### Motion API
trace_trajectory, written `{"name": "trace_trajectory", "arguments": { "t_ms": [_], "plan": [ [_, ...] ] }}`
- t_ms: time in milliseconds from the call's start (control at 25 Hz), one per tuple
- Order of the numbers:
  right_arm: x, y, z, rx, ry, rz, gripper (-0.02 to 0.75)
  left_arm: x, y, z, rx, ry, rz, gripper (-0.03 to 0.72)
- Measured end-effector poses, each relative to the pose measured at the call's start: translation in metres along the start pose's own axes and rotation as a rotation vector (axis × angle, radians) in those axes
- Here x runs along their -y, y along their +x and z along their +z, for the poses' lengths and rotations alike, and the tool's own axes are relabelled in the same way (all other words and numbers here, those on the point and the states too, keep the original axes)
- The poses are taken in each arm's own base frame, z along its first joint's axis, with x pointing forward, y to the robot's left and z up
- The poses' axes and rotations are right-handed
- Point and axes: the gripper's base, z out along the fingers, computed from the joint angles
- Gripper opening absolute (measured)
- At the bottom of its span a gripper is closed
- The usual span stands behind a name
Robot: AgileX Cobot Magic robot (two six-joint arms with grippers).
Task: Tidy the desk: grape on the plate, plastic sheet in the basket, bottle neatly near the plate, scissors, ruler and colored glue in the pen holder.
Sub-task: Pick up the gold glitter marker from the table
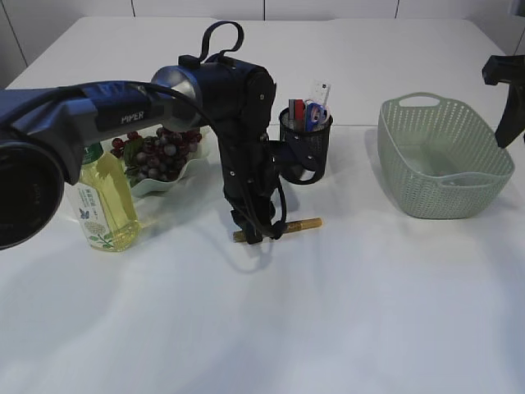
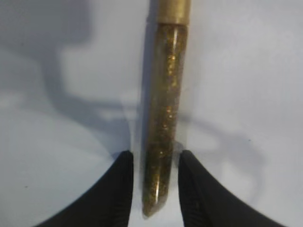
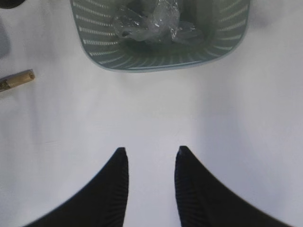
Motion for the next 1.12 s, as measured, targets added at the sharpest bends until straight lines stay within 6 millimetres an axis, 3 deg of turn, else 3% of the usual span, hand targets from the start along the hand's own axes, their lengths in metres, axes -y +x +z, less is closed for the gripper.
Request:
{"name": "trace_trajectory", "arguments": {
  "t_ms": [280,680,1120],
  "plan": [
    [0.0,0.0,0.0,0.0,0.0,0.0,0.278,0.0,0.0,0.0,0.0,0.0,0.002,0.224],
    [0.0,0.0,0.0,0.0,0.0,0.0,0.277,0.0013,-0.0013,-0.0004,0.013,0.015,-0.006,0.06],
    [0.0001,0.0,0.0,0.0,0.001,-0.001,0.277,0.0051,-0.004,-0.0006,0.038,0.06,-0.157,0.053]
  ]
}}
